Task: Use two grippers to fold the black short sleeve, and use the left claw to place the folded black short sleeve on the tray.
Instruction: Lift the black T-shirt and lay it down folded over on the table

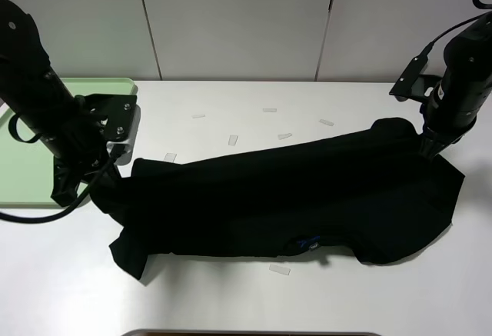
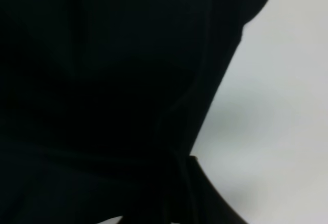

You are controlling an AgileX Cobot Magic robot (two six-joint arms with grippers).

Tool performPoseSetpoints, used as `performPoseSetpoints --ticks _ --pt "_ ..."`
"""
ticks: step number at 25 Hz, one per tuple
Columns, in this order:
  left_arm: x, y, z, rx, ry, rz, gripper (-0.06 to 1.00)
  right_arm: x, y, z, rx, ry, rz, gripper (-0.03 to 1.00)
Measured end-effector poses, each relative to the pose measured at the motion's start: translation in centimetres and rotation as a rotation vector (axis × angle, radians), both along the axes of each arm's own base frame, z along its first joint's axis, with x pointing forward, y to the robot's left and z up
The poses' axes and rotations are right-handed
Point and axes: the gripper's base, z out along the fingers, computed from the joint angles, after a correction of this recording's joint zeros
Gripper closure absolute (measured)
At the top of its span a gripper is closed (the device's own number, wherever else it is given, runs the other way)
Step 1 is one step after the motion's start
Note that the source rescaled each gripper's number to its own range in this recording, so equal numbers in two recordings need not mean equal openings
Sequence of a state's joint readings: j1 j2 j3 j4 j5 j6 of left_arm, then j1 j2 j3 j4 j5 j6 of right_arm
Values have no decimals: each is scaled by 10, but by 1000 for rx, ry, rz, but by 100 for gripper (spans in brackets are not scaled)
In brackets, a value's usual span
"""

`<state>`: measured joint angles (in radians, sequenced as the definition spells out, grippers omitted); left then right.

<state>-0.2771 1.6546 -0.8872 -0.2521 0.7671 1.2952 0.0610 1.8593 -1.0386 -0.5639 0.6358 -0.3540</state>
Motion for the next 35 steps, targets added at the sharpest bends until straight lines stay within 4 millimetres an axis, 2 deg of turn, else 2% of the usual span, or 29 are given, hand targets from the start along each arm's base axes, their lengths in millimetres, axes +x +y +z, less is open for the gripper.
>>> performPoseSetpoints --ticks 2,8,12,14,17,18,20,21,23,25,28,32,35 --pt "-4 0 -3 -6 13 -17 94 -3 0 -3 3 21 -11 97" --pt "-8 1 -5 -7 43 -30 94 -28 -2 -30 -5 153 -26 97" --pt "-11 1 -5 -5 71 -37 92 -38 -2 -37 -6 190 -24 97" --pt "-13 2 -5 9 89 -52 86 -40 -3 -38 -9 196 -27 97" --pt "-17 8 -6 49 132 -83 64 -42 -6 -37 -37 217 -39 93" --pt "-18 8 -6 52 138 -79 55 -43 -7 -37 -42 226 -48 88" --pt "-20 9 -6 58 162 -47 41 -44 -7 -37 -40 237 -63 69" --pt "-20 9 -6 58 162 -47 41 -45 -6 -37 -37 241 -76 55" --pt "-20 9 -6 68 179 13 32 -46 -6 -38 -25 242 -108 24" --pt "-20 9 -5 71 188 31 30 -46 -5 -38 -10 231 -145 6" --pt "-22 9 -5 74 202 36 29 -47 -4 -35 10 212 -196 -1" --pt "-20 9 -3 73 192 52 29 -47 -3 -22 39 158 -222 -3" --pt "-11 5 12 42 106 107 29 -45 -1 -7 76 78 -222 -3"
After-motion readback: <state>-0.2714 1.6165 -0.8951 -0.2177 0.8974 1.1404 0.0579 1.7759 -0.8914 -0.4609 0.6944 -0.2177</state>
